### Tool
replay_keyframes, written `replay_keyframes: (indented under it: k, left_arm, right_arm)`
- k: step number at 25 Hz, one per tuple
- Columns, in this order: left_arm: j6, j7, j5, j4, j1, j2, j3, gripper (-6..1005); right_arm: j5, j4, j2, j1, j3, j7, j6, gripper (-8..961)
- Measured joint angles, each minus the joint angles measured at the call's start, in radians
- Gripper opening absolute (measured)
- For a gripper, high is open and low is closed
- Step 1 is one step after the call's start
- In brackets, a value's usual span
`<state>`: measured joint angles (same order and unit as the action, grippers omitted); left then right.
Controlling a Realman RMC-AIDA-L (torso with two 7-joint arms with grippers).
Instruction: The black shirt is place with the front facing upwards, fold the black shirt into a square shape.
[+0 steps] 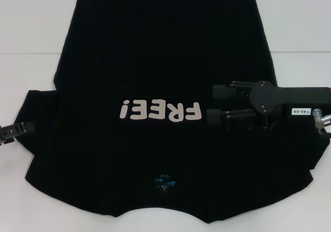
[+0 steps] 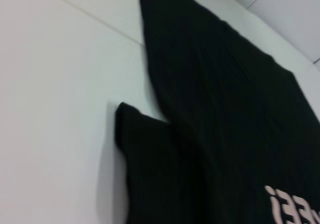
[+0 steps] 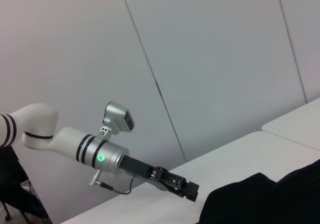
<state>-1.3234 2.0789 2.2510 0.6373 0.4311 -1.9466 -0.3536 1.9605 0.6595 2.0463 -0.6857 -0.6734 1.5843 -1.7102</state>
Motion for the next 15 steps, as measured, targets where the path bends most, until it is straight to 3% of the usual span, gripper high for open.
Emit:
replay_keyframes:
  k: [15]
  left_arm:
    - [0.131,0.013,0.029,-0.059,0.037,-0.004,-0.015,889]
  right_arm:
    - [-0.004,0.0,-0.002,0.004,0.0,0.003,0.0,927]
